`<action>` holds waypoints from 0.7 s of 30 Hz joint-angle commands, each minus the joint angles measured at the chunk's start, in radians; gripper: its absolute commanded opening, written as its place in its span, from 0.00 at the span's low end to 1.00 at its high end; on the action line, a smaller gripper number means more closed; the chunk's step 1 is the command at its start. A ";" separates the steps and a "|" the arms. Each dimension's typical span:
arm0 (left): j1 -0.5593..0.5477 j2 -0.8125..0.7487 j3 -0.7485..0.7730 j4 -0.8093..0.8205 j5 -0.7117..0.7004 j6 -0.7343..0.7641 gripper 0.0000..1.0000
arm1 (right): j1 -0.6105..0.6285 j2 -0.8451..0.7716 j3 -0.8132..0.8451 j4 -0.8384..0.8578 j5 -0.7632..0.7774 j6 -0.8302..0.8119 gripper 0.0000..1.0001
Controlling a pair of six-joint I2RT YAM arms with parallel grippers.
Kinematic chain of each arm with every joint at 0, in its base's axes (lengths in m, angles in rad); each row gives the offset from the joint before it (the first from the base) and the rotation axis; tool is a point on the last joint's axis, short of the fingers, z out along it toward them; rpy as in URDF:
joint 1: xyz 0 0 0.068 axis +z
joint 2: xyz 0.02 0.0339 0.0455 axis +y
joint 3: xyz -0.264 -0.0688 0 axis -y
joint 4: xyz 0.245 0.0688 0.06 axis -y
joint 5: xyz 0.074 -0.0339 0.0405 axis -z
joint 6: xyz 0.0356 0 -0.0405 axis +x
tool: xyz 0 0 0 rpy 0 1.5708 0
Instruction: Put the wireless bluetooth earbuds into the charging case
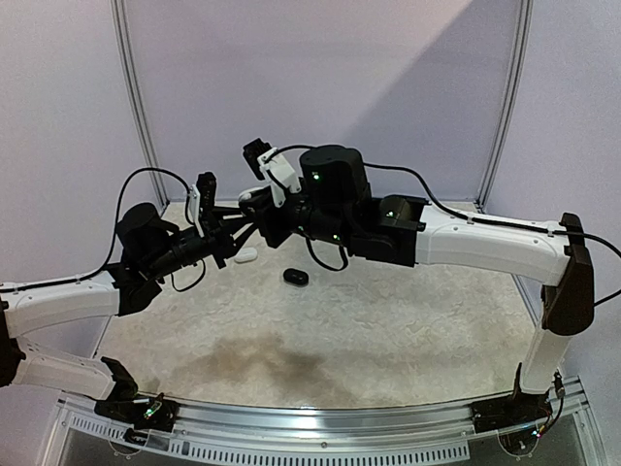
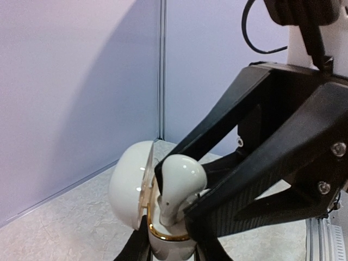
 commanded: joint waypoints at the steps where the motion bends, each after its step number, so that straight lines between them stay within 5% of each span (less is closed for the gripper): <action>1: -0.009 -0.005 0.021 0.034 0.016 0.002 0.00 | -0.016 0.020 0.013 -0.083 0.058 0.004 0.27; 21: -0.009 -0.010 0.024 0.007 0.059 -0.108 0.00 | -0.027 0.042 0.083 -0.151 0.065 0.008 0.29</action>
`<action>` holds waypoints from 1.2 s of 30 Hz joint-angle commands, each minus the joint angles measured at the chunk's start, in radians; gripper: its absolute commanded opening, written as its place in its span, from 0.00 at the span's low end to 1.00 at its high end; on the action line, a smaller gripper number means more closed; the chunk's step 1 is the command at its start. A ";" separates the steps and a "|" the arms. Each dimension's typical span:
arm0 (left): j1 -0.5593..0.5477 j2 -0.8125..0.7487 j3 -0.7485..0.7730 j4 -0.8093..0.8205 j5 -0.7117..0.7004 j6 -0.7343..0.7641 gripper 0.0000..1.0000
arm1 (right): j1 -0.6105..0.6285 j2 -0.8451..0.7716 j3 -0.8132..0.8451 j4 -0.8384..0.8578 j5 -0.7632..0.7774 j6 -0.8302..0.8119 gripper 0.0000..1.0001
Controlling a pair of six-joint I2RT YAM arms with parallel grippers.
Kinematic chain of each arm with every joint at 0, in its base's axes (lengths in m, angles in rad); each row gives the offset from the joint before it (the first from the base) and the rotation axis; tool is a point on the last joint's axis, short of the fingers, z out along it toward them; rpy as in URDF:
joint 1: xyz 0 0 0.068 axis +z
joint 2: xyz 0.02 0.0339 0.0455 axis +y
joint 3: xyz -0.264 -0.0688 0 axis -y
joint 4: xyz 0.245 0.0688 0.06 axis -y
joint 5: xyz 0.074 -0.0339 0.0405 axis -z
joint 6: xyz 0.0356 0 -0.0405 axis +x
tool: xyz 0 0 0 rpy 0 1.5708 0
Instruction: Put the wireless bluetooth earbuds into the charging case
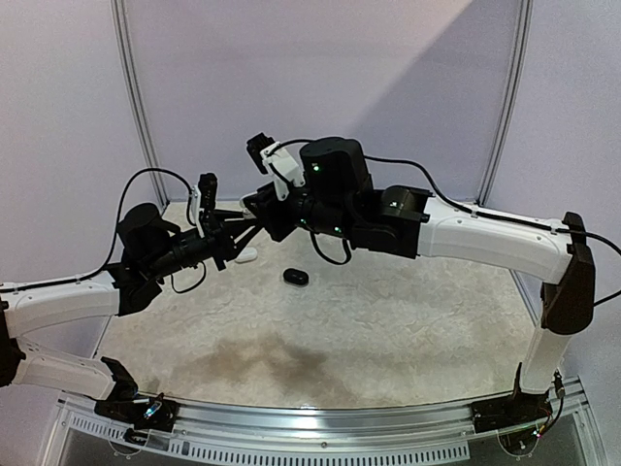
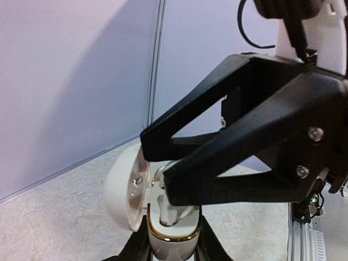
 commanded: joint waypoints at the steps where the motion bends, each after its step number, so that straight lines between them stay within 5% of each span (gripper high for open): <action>1: -0.009 -0.010 0.024 0.033 0.030 -0.027 0.00 | -0.015 0.040 0.034 -0.064 0.025 0.007 0.25; 13: -0.009 -0.012 0.023 0.022 0.031 0.004 0.00 | -0.016 0.019 0.038 -0.122 -0.098 -0.032 0.17; 23: 0.001 0.012 0.043 0.014 0.262 -0.015 0.00 | -0.016 -0.047 0.057 -0.206 -0.226 -0.149 0.08; 36: 0.008 0.023 0.058 0.018 0.376 0.009 0.00 | -0.015 -0.074 0.042 -0.309 -0.297 -0.182 0.04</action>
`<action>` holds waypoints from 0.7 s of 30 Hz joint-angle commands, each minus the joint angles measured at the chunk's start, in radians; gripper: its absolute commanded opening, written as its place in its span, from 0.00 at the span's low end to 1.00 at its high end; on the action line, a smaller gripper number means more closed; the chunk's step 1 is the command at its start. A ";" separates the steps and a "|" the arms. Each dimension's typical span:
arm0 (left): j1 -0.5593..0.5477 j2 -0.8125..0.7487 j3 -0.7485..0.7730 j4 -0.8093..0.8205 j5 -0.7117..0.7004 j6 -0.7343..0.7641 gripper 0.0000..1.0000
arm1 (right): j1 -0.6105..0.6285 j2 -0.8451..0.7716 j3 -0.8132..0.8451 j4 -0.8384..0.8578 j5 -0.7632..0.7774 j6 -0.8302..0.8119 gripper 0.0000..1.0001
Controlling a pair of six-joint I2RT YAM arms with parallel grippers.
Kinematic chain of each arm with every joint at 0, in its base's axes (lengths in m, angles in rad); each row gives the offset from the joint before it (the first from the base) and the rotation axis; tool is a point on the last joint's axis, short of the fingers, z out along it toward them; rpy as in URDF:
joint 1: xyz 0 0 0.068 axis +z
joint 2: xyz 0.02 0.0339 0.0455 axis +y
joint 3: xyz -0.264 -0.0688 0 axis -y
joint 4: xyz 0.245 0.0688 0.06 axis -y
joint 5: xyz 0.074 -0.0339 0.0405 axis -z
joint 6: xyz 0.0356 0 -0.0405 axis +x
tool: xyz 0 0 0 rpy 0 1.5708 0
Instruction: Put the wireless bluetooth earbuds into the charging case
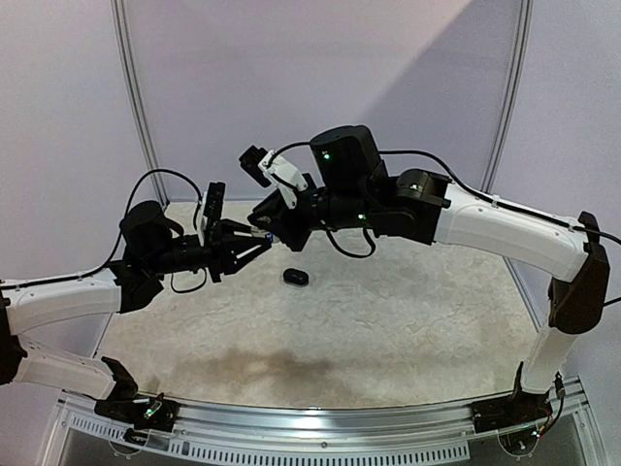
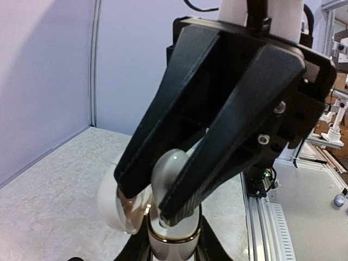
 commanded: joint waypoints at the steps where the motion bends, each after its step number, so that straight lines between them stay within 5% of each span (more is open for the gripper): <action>1: 0.003 0.007 0.043 0.033 0.090 0.023 0.00 | -0.001 -0.032 0.007 -0.104 -0.022 -0.041 0.04; 21: 0.003 0.016 0.061 0.007 0.097 0.033 0.00 | 0.016 0.051 0.089 -0.212 -0.049 -0.145 0.12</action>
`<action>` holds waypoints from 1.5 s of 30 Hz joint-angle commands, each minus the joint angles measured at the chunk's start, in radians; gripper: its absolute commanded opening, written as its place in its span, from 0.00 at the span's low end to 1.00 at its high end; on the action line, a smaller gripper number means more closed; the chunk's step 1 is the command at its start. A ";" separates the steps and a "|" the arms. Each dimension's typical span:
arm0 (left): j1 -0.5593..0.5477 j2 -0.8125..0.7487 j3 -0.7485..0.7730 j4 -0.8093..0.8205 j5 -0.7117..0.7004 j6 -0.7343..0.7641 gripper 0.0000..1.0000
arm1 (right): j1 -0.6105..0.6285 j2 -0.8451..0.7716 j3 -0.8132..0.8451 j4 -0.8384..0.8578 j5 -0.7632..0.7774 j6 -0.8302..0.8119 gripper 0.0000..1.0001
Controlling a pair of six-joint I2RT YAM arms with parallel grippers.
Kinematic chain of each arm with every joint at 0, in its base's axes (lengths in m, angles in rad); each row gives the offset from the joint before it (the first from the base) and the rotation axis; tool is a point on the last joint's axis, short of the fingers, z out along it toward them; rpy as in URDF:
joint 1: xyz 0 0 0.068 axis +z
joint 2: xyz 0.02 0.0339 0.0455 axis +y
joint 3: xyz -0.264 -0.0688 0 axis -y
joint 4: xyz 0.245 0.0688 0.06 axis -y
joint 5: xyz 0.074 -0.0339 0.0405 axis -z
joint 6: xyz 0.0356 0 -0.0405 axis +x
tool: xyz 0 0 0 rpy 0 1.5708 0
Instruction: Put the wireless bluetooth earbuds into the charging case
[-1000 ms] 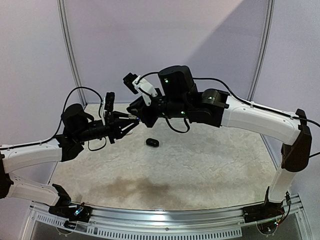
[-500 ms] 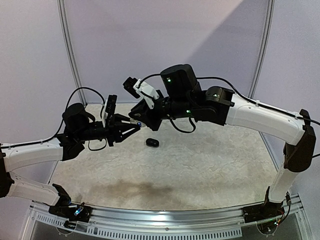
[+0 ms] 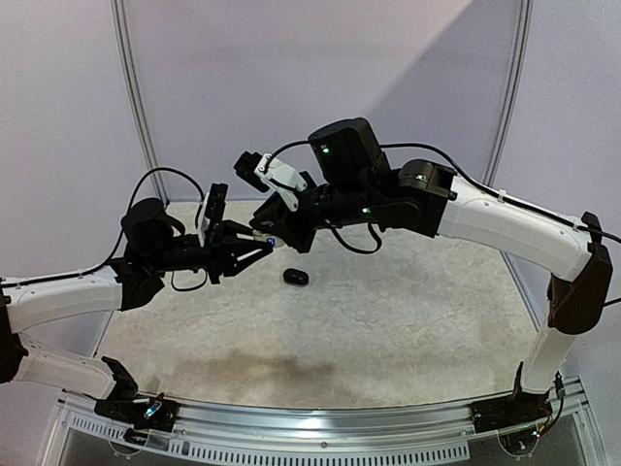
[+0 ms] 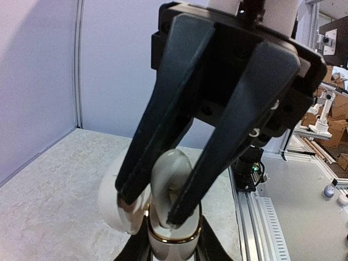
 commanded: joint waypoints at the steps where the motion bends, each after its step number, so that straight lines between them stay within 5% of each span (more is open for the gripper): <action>1: 0.003 0.004 0.042 0.015 0.015 0.018 0.00 | 0.013 0.052 0.030 -0.095 -0.011 -0.037 0.12; 26: 0.004 0.001 0.044 0.004 0.015 0.014 0.00 | 0.028 0.088 0.067 -0.181 0.043 -0.142 0.18; 37: 0.004 0.002 0.038 -0.032 -0.004 0.024 0.00 | 0.024 0.049 0.081 -0.102 0.021 -0.090 0.34; 45: 0.004 -0.012 0.007 -0.209 -0.275 0.249 0.00 | 0.014 -0.038 0.077 0.033 -0.133 -0.005 0.34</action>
